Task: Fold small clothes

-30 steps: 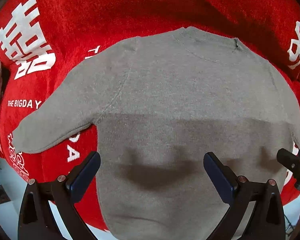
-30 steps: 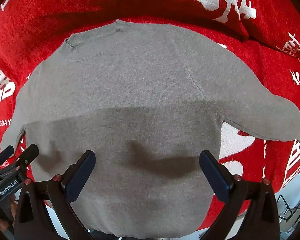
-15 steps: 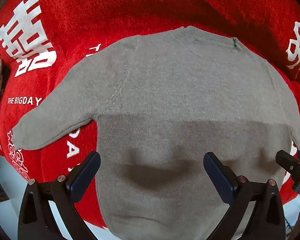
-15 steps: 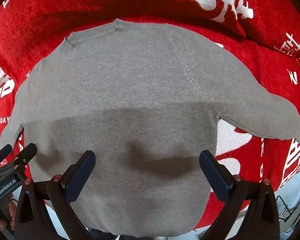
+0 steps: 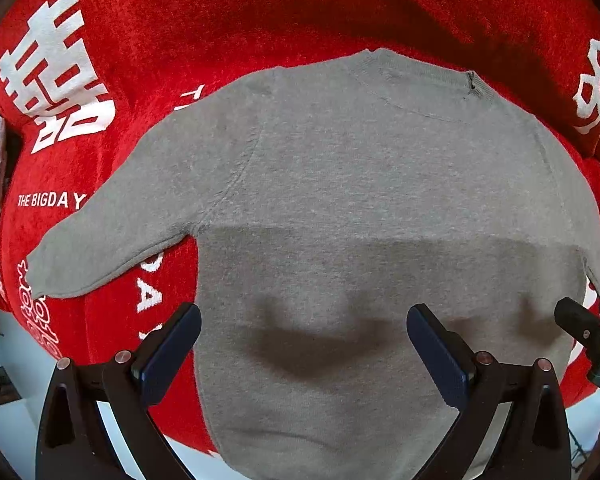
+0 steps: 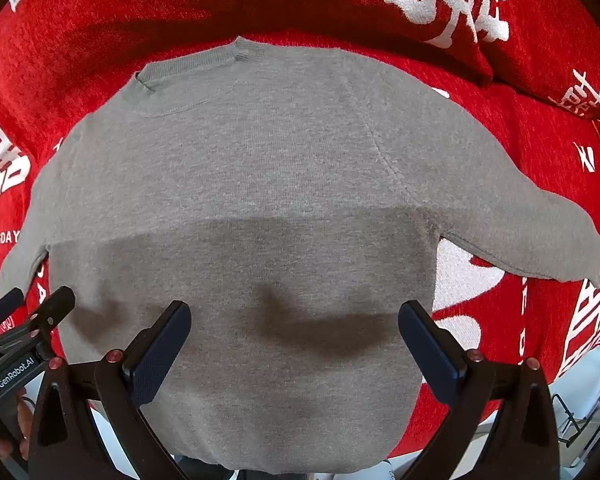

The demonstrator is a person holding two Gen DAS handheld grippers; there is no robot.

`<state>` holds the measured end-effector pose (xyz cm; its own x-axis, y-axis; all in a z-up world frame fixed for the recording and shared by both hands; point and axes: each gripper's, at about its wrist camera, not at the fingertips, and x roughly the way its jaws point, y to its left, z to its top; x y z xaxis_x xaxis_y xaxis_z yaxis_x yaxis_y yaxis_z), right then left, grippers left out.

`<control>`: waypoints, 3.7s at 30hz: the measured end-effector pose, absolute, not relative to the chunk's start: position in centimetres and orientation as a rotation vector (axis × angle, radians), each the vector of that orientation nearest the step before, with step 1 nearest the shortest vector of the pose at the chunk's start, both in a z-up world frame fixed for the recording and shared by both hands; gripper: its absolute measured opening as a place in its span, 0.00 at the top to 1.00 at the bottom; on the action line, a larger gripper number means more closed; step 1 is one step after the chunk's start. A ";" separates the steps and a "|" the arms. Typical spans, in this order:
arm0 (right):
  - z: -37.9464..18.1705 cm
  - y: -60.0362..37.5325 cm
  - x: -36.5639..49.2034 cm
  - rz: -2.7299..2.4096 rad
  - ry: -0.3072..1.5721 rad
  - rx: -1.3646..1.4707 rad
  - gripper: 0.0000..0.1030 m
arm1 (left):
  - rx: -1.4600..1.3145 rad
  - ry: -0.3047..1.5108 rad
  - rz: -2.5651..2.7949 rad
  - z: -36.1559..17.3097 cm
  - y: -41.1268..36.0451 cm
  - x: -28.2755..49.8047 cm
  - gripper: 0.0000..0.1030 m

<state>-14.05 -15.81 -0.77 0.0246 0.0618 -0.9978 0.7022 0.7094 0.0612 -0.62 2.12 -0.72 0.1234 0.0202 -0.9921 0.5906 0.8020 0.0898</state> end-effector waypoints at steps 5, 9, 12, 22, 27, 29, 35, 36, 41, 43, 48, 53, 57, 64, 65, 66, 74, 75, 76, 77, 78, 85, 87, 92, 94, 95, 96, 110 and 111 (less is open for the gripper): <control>-0.8 -15.7 -14.0 -0.554 1.485 0.657 0.00 | 0.543 1.395 -0.442 -0.7 2.2 -0.6 0.00; -0.8 -15.7 -13.9 -0.556 1.486 0.656 0.00 | 0.541 1.398 -0.442 -0.7 2.3 -0.6 0.00; -0.8 -15.7 -13.8 -0.556 1.488 0.651 0.00 | 0.540 1.398 -0.441 -0.7 2.3 -0.5 0.00; -0.9 -15.5 -13.5 -0.556 1.490 0.644 0.00 | 0.545 1.403 -0.436 -0.9 2.4 -0.4 0.00; -0.9 -15.5 -13.5 -0.559 1.492 0.646 0.00 | 0.544 1.403 -0.435 -0.9 2.3 -0.4 0.00; -0.9 -15.5 -13.4 -0.559 1.493 0.643 0.00 | 0.545 1.404 -0.435 -0.9 2.3 -0.4 0.00; -0.9 -15.3 -13.4 -0.555 1.493 0.637 0.00 | 0.544 1.404 -0.436 -0.9 2.4 -0.4 0.00; -0.9 -15.3 -13.4 -0.555 1.493 0.637 0.00 | 0.544 1.403 -0.436 -1.0 2.5 -0.4 0.00; -0.9 -15.4 -13.5 -0.554 1.493 0.636 0.00 | 0.543 1.404 -0.437 -1.0 2.5 -0.4 0.00; -0.9 -15.4 -13.5 -0.555 1.493 0.636 0.00 | 0.542 1.403 -0.438 -1.0 2.7 -0.5 0.00; -0.8 -15.2 -13.5 -0.561 1.493 0.635 0.00 | 0.542 1.404 -0.439 -1.0 2.8 -0.5 0.00; -0.8 -15.0 -13.5 -0.563 1.492 0.632 0.00 | 0.541 1.403 -0.439 -1.0 2.8 -0.5 0.00; -0.7 -14.8 -13.5 -0.561 1.494 0.625 0.00 | 0.537 1.403 -0.443 -0.9 3.3 -0.6 0.00; -0.5 -14.2 -13.3 -0.565 1.495 0.616 0.00 | 0.523 1.409 -0.447 -0.9 4.0 -0.4 0.00; -0.5 -14.1 -13.3 -0.566 1.495 0.615 0.00 | 0.521 1.409 -0.448 -0.9 4.1 -0.3 0.00; -0.4 -14.0 -13.2 -0.566 1.495 0.614 0.00 | 0.521 1.409 -0.449 -0.9 4.1 -0.3 0.00; -0.4 -13.0 -12.0 -0.548 1.496 0.597 0.00 | 0.499 1.415 -0.446 -0.9 5.0 0.2 0.00; -0.4 -12.9 -11.8 -0.545 1.497 0.596 0.00 | 0.494 1.417 -0.444 -0.9 5.2 0.4 0.00; -0.4 -12.7 -11.6 -0.540 1.498 0.596 0.00 | 0.490 1.419 -0.444 -1.0 5.4 0.5 0.00; -0.4 -12.4 -11.3 -0.533 1.500 0.593 0.00 | 0.483 1.423 -0.442 -1.1 5.8 0.7 0.00; -0.4 -12.1 -11.0 -0.525 1.502 0.588 0.00 | 0.477 1.425 -0.440 -1.2 6.1 0.9 0.00; -0.6 -9.2 -8.4 -0.451 1.516 0.547 0.00 | 0.408 1.449 -0.421 -1.9 9.3 2.5 0.00; -0.8 -8.2 -7.4 -0.419 1.519 0.538 0.00 | 0.335 1.471 -0.430 -2.1 10.8 3.4 0.00; -0.9 -5.1 -4.9 -0.325 1.515 0.492 0.00 | 0.136 1.458 -0.388 -2.5 16.3 6.9 0.00; -0.8 -3.7 -4.0 -0.280 1.508 0.470 0.00 | 0.070 1.439 -0.352 -2.8 18.8 8.4 0.00; -0.8 -3.0 -3.6 -0.261 1.505 0.459 0.00 | 0.028 1.427 -0.322 -3.1 20.6 9.4 0.00; -0.9 -2.3 -3.1 -0.243 1.505 0.450 0.00 | -0.001 1.421 -0.302 -3.3 21.9 10.0 0.00; -2.5 3.8 0.1 -0.130 1.551 0.407 0.00 | -0.479 1.450 -0.221 -10.2 33.6 14.6 0.00; -2.6 3.9 0.1 -0.130 1.552 0.410 0.00 | -0.500 1.438 -0.237 -10.2 33.5 14.8 0.00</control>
